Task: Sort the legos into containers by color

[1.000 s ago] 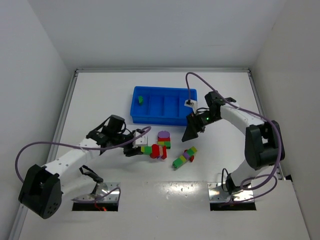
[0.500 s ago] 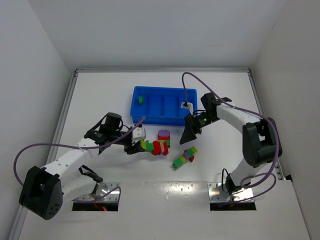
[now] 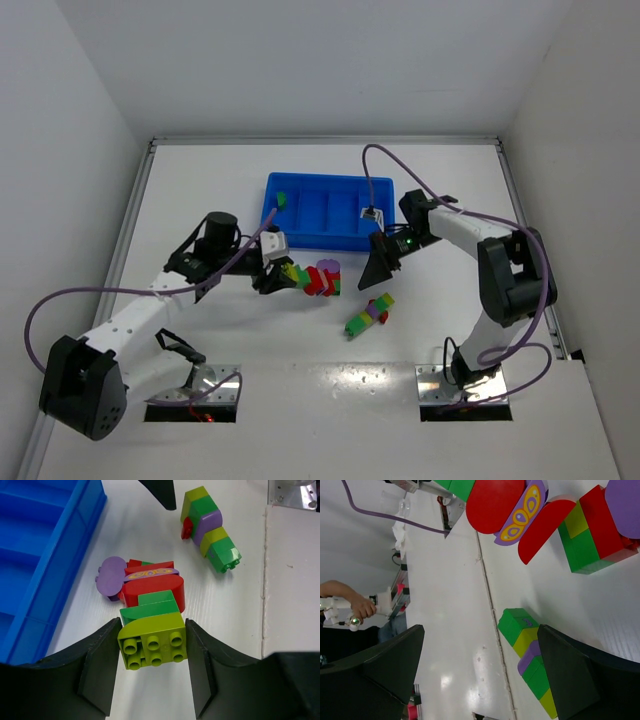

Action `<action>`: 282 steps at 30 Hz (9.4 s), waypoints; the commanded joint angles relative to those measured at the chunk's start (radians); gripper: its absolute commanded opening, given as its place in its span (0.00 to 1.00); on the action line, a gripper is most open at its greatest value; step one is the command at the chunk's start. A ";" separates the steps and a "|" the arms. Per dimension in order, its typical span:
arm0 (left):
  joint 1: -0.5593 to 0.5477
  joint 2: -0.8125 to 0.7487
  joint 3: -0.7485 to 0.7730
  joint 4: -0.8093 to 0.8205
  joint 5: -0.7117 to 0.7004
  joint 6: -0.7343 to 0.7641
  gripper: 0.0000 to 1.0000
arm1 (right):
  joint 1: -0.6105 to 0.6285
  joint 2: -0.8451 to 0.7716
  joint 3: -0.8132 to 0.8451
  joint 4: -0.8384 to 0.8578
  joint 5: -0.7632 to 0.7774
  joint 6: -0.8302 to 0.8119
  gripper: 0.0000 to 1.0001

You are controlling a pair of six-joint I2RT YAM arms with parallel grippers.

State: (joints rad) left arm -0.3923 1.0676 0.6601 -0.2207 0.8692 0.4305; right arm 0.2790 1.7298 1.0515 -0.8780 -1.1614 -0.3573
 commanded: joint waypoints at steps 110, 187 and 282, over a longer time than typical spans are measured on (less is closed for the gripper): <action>-0.008 -0.147 -0.160 0.084 -0.065 -0.085 0.00 | 0.066 0.204 0.235 0.005 -0.265 0.117 0.00; -0.088 1.019 1.055 0.020 -0.820 -0.444 0.00 | -0.190 -0.263 0.062 0.246 0.462 0.310 0.68; -0.419 0.460 0.383 -0.055 -1.053 -0.894 0.94 | -0.199 -0.369 -0.015 0.264 0.470 0.319 0.76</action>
State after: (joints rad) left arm -0.7803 1.4948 1.0073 -0.2890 -0.1192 -0.3084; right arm 0.0845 1.3895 1.0267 -0.6353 -0.6964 -0.0471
